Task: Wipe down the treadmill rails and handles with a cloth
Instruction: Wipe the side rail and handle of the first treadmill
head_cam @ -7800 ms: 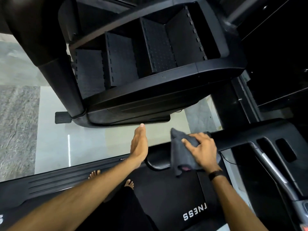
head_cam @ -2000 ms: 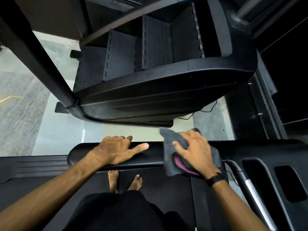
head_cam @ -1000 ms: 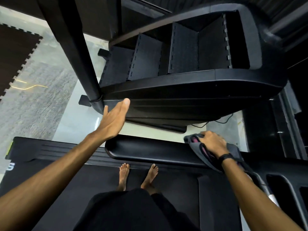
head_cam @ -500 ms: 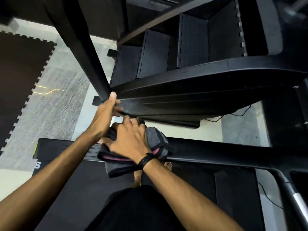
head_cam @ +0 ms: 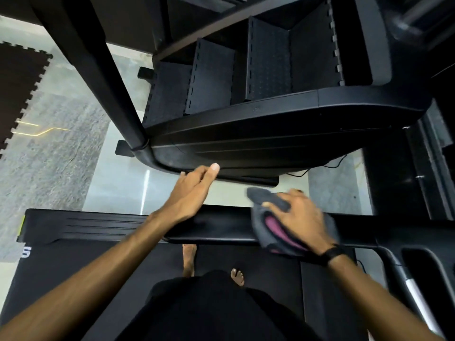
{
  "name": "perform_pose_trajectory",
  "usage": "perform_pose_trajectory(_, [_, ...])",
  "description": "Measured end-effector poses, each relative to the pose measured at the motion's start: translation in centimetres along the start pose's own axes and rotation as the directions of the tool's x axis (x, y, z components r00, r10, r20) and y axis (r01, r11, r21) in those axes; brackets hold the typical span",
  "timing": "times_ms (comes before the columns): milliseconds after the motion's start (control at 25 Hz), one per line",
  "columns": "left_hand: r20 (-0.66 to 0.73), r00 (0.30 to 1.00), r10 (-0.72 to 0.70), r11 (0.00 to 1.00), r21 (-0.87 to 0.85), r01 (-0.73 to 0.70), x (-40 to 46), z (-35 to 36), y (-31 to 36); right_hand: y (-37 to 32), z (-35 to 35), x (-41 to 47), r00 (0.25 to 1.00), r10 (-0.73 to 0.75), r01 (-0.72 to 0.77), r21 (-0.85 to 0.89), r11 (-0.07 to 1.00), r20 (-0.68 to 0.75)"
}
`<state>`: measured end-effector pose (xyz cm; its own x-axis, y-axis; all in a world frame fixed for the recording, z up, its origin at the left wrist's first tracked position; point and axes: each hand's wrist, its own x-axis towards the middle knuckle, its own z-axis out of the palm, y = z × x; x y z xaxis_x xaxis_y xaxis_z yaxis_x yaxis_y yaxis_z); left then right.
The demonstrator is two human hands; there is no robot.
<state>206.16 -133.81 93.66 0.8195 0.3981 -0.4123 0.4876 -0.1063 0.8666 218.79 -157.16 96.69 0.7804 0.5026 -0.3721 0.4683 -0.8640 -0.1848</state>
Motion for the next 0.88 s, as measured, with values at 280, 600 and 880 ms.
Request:
perform_pose_trajectory(280, [-0.134, 0.990, -0.036, 0.978, -0.210, 0.007, -0.9, -1.4, -1.0, 0.9, -0.3, 2.1, 0.984, 0.177, -0.173, -0.125, 0.977, 0.020])
perform_pose_trajectory(600, [-0.149, 0.986, 0.076, 0.996, -0.039, -0.083, -0.7, -0.6, 0.2, -16.3, 4.7, 1.3, 0.953, -0.287, 0.284, 0.042, 0.958, 0.102])
perform_pose_trajectory(880, [-0.049, 0.998, 0.044, 0.999, 0.001, -0.044, 0.4, 3.8, 2.5, -11.3, 3.9, -0.5, 0.964, -0.257, 0.264, 0.106, 0.959, -0.076])
